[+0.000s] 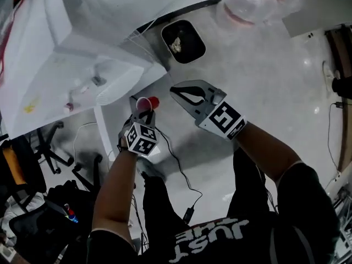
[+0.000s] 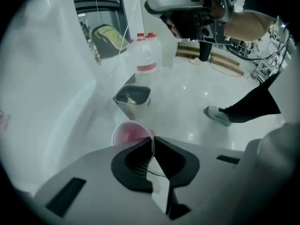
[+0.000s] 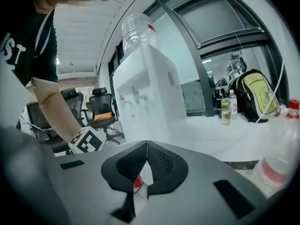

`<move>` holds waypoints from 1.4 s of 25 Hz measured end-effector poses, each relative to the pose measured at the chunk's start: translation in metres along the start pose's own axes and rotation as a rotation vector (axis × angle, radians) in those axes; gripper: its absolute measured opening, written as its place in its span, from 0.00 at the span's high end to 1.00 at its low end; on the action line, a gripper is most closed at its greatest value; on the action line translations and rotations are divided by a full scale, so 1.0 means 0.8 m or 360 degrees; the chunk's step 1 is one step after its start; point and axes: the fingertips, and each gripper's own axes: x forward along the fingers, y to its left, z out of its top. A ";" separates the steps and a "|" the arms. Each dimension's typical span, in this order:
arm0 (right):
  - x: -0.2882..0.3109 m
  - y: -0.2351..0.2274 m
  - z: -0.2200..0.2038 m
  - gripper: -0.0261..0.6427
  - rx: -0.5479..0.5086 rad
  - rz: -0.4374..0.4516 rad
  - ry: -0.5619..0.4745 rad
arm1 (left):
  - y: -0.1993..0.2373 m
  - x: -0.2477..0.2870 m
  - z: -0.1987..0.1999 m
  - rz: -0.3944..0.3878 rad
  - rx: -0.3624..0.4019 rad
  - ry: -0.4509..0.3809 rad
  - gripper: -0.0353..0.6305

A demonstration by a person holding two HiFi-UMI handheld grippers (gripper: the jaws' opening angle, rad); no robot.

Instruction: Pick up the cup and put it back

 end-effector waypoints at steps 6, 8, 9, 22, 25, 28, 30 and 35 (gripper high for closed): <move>0.059 -0.021 -0.134 0.91 0.0001 0.0060 0.0047 | 0.071 0.142 -0.066 0.0171 0.0021 0.0123 0.91; 0.075 -0.024 -0.163 0.91 -0.0006 0.0087 0.0056 | 0.099 0.177 -0.078 0.0223 -0.0011 0.0149 0.91; 0.082 -0.025 -0.174 0.91 -0.0007 0.0099 0.0055 | 0.112 0.192 -0.082 0.0243 -0.0019 0.0164 0.91; 0.111 -0.035 -0.261 0.91 0.0017 0.0168 0.0138 | 0.211 0.321 -0.112 0.0404 0.0282 0.0449 0.91; 0.110 -0.037 -0.267 0.91 0.0029 0.0171 0.0142 | 0.219 0.334 -0.126 0.0416 0.0290 0.0512 0.91; 0.110 -0.037 -0.270 0.91 0.0035 0.0171 0.0143 | 0.224 0.341 -0.132 0.0437 0.0304 0.0532 0.91; 0.109 -0.039 -0.270 0.91 0.0052 0.0167 0.0137 | 0.229 0.344 -0.130 0.0468 0.0348 0.0533 0.91; 0.105 -0.037 -0.272 0.91 0.0071 0.0173 0.0143 | 0.237 0.346 -0.125 0.0482 0.0375 0.0555 0.90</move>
